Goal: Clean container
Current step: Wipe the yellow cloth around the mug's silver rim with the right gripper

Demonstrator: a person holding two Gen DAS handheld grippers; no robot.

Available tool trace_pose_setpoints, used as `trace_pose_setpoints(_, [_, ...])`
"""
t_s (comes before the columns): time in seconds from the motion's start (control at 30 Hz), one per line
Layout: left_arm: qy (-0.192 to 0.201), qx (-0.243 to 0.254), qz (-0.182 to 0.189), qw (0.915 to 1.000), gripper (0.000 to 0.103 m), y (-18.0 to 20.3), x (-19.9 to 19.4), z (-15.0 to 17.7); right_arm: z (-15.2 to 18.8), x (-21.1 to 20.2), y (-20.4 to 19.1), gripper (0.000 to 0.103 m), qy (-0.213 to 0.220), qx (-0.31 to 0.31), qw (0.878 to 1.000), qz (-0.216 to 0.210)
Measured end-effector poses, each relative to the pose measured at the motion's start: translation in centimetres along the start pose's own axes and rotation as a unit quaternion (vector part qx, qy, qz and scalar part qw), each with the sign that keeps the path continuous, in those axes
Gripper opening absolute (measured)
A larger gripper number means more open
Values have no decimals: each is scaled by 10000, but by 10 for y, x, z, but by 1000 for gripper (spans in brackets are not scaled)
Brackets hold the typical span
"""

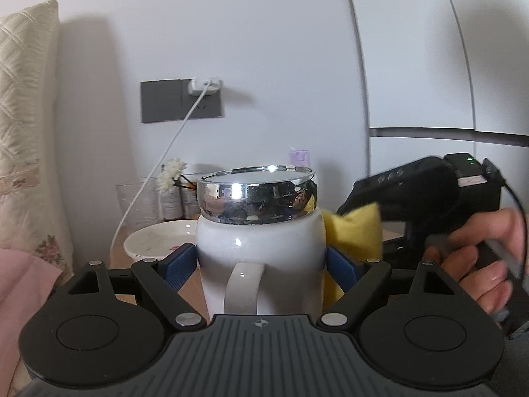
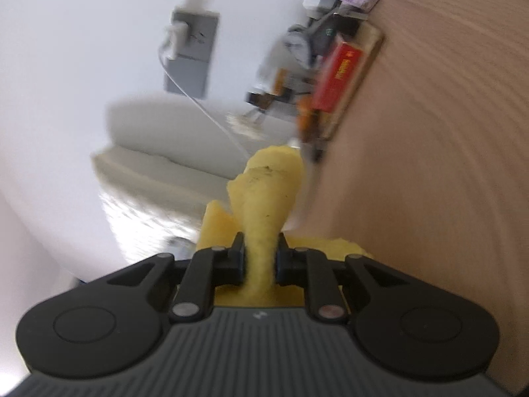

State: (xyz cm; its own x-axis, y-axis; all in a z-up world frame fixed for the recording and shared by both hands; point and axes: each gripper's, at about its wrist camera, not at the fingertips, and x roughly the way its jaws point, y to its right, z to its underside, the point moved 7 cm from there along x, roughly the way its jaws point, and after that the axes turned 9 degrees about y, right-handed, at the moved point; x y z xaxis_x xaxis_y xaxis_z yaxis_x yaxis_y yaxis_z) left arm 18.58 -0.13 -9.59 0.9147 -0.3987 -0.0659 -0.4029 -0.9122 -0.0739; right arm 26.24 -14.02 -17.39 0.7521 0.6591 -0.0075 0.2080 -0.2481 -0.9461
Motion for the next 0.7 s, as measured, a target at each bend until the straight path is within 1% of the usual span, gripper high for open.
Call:
trace_pose_setpoints(0.13, [66, 36, 200, 9998, 87, -3, -1, 3, -3, -2, -8, 18, 41, 210, 9992, -329])
trace_pose_setpoints(0.2, [114, 7, 282, 9995, 87, -5, -1, 5, -3, -1, -6, 18, 5, 196, 9996, -226])
trace_pose_setpoints(0.27, [147, -8, 342, 9993, 87, -6, -1, 6, 0, -1, 1, 18, -64, 194, 9998, -9])
trace_pose_setpoints(0.33, [188, -23, 381, 9991, 87, -7, -2, 7, 0, -1, 1, 18, -99, 218, 9997, 11])
trace_pose_setpoints(0.43, [222, -35, 414, 9989, 87, -7, -3, 7, -4, -2, -13, 18, -53, 285, 9993, -236])
trace_pose_setpoints(0.5, [232, -33, 428, 9988, 87, -7, -3, 8, -5, -1, -21, 18, -26, 170, 9993, -344])
trace_pose_setpoints(0.63, [257, -32, 455, 9986, 87, -7, -4, 7, -2, 5, -2, 18, -128, 288, 9995, 55])
trace_pose_setpoints(0.67, [262, -33, 459, 9986, 87, -7, -4, 7, -2, 5, -2, 18, -145, 279, 9995, 71])
trace_pose_setpoints(0.7, [266, -36, 462, 9986, 87, -7, -4, 6, -3, 5, -5, 18, -142, 279, 9995, 1])
